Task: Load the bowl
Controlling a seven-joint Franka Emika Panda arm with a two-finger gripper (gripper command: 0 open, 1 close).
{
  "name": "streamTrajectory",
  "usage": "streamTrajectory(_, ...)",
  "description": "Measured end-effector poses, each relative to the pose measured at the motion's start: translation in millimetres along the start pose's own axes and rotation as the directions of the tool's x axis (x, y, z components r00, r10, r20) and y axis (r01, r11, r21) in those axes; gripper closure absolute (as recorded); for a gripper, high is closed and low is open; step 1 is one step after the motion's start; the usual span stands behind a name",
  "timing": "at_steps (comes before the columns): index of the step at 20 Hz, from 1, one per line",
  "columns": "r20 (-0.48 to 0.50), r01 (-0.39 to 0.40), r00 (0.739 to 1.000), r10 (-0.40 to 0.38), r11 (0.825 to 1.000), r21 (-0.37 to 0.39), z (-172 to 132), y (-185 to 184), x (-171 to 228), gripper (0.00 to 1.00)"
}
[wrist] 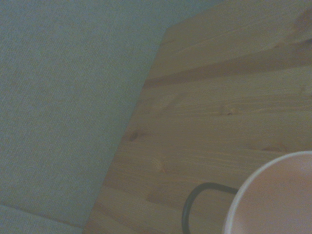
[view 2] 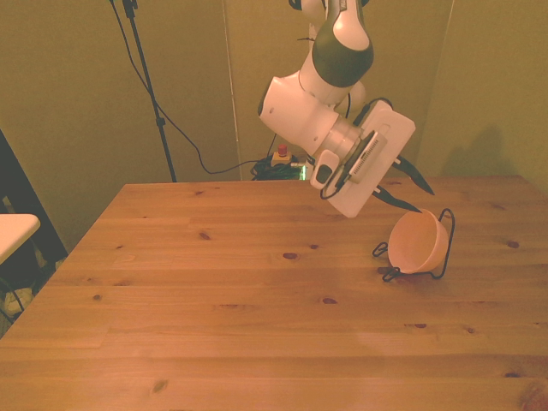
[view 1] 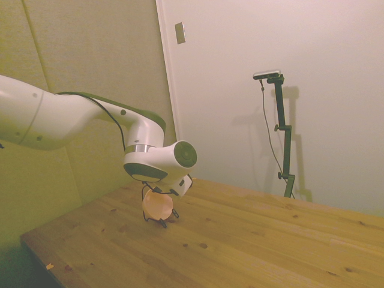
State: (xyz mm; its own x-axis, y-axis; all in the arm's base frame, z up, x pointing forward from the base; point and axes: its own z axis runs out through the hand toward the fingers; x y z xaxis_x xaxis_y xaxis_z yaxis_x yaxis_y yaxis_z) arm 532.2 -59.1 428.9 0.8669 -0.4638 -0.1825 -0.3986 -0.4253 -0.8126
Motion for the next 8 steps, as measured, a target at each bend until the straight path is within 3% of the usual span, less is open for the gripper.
streamTrajectory(4, -0.114, -0.004, 0.993, -0.009, 0.994, -0.113, -49, 4, -50, 0.00)
streamTrajectory(8, -0.183, -0.037, 0.983, -0.001, 0.978, -0.204, -56, 26, -100, 0.00)
